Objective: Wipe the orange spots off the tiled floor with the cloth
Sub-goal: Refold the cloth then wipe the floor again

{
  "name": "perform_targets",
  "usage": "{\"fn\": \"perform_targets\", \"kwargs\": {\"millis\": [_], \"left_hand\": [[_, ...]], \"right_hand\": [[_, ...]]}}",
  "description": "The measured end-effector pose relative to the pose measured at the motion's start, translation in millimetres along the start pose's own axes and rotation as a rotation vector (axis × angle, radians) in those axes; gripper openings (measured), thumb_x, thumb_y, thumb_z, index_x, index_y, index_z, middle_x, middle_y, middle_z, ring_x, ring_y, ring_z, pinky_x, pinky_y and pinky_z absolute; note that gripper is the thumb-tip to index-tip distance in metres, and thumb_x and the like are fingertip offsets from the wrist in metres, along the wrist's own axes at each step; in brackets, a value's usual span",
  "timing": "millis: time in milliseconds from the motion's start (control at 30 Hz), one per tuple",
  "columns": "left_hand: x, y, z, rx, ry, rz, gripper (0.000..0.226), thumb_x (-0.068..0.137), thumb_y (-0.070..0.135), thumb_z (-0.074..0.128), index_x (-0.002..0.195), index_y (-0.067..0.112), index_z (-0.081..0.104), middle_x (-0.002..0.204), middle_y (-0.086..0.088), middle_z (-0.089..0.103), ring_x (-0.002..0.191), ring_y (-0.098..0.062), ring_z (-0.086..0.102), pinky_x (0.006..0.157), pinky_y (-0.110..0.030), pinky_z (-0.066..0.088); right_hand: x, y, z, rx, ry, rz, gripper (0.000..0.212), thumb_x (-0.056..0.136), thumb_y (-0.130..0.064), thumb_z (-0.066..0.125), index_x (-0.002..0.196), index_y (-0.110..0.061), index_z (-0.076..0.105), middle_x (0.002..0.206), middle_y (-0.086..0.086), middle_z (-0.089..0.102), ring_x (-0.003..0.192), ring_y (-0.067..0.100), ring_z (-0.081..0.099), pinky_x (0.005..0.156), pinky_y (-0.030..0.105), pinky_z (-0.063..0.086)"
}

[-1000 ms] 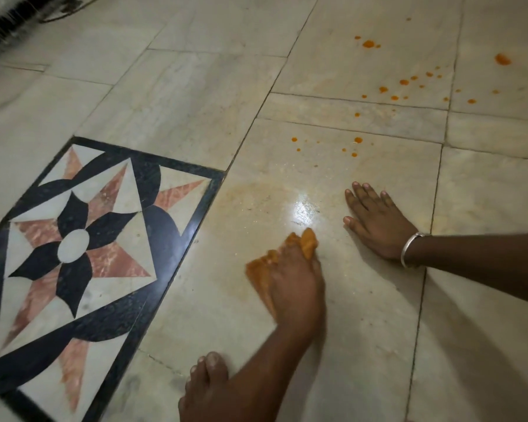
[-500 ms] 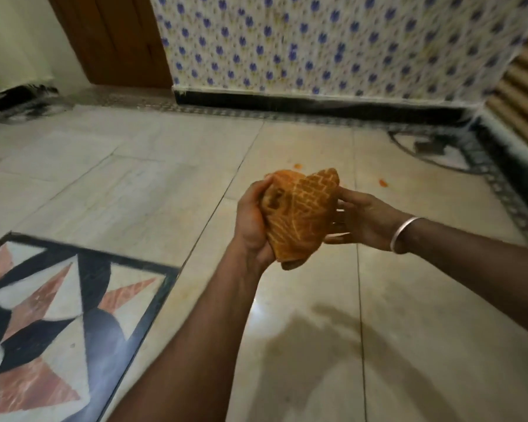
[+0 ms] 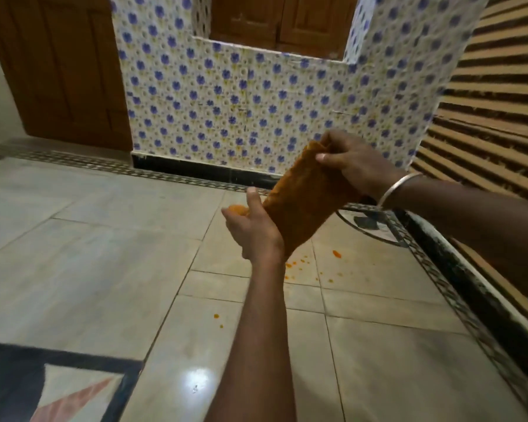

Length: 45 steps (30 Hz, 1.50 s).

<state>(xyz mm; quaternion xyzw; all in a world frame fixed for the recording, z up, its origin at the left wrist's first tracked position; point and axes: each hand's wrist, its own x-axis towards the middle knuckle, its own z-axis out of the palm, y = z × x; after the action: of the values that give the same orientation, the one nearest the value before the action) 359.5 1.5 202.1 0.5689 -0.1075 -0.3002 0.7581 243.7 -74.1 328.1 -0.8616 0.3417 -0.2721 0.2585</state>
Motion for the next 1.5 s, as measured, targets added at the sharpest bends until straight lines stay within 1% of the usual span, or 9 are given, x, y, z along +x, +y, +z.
{"fn": "perform_targets", "kwargs": {"millis": [100,300,533,667,767,1000,1167,1300,1500], "left_hand": [[15.8,2.7,-19.7,0.262,-0.095,0.212,0.095,0.088,0.083,0.045,0.164,0.031,0.023,0.173,-0.003,0.016,0.157,-0.031,0.022,0.123,-0.061,0.025],[47.3,3.8,-60.4,0.316,-0.718,0.142,0.065,0.079,0.045,0.086,0.135,0.022,0.061,0.126,0.0,0.071,0.118,-0.021,0.066,0.105,-0.047,0.05],[63.8,-7.1,-101.5,0.388,-0.713,0.158,0.076,0.079,0.049,0.085,0.145,0.03,0.054,0.141,0.007,0.061,0.124,-0.018,0.062,0.099,-0.038,0.057],[71.2,-5.8,-113.5,0.387,-0.582,0.268,0.035,0.089,0.035,0.08,0.116,0.014,0.074,0.107,0.0,0.078,0.105,-0.021,0.073,0.094,-0.042,0.059],[76.8,-10.6,-118.8,0.425,-0.575,0.268,0.037,0.091,0.037,0.078,0.11,0.006,0.071,0.103,-0.008,0.074,0.101,-0.025,0.072,0.078,-0.031,0.059],[74.8,-32.0,-115.7,0.445,-0.718,-0.037,0.056,0.08,0.039,0.086,0.128,0.02,0.065,0.12,-0.003,0.075,0.113,-0.027,0.073,0.102,-0.053,0.057],[65.2,-51.0,-105.3,0.161,-0.69,-0.177,0.052,0.088,0.026,0.075,0.133,0.003,0.061,0.126,-0.014,0.072,0.117,-0.034,0.07,0.101,-0.051,0.057],[70.4,-55.1,-105.4,-0.003,-0.614,-0.159,0.029,0.096,0.018,0.065,0.12,0.002,0.068,0.11,-0.014,0.073,0.107,-0.03,0.071,0.091,-0.043,0.059],[91.7,-59.7,-121.3,0.028,-0.401,-0.138,0.036,0.093,0.014,0.067,0.126,0.001,0.068,0.119,-0.019,0.074,0.108,-0.034,0.072,0.088,-0.047,0.062]], "right_hand": [[11.8,-13.5,12.6,0.014,-0.124,-0.066,0.01,0.103,-0.016,0.049,0.105,-0.023,0.057,0.11,0.015,0.062,0.102,0.027,0.061,0.081,0.041,0.053],[32.5,-19.3,52.9,-0.021,-0.266,-0.137,0.014,0.104,-0.021,0.049,0.112,-0.026,0.059,0.114,0.004,0.061,0.106,0.023,0.062,0.081,0.041,0.06],[49.0,0.0,85.4,-0.049,-0.339,-0.226,0.017,0.104,-0.025,0.048,0.115,-0.032,0.059,0.111,-0.006,0.059,0.103,0.014,0.058,0.079,0.031,0.05],[53.4,10.3,97.1,-0.15,-0.325,-0.334,0.017,0.105,-0.029,0.045,0.116,-0.039,0.053,0.098,-0.015,0.059,0.09,0.006,0.058,0.068,0.02,0.048],[54.8,26.1,103.6,-0.279,-0.304,-0.426,0.019,0.106,-0.033,0.042,0.122,-0.038,0.049,0.093,-0.008,0.06,0.081,0.008,0.06,0.062,0.02,0.049],[67.5,43.4,111.1,-0.143,-0.272,-0.5,0.019,0.106,-0.029,0.044,0.122,-0.031,0.053,0.1,-0.007,0.06,0.088,0.005,0.059,0.071,0.024,0.052],[81.8,74.4,127.5,0.02,-0.336,-0.237,0.022,0.101,-0.033,0.054,0.121,-0.025,0.061,0.106,-0.013,0.059,0.101,0.005,0.057,0.076,0.02,0.046],[80.4,124.2,177.8,0.114,-0.33,0.215,0.045,0.098,-0.052,0.052,0.129,-0.02,0.051,0.12,0.007,0.063,0.105,0.026,0.063,0.09,0.045,0.055],[60.0,143.3,212.0,0.593,-0.938,0.651,0.092,0.082,-0.088,0.026,0.15,-0.026,0.036,0.128,0.025,0.064,0.105,0.039,0.07,0.083,0.047,0.059]]}}
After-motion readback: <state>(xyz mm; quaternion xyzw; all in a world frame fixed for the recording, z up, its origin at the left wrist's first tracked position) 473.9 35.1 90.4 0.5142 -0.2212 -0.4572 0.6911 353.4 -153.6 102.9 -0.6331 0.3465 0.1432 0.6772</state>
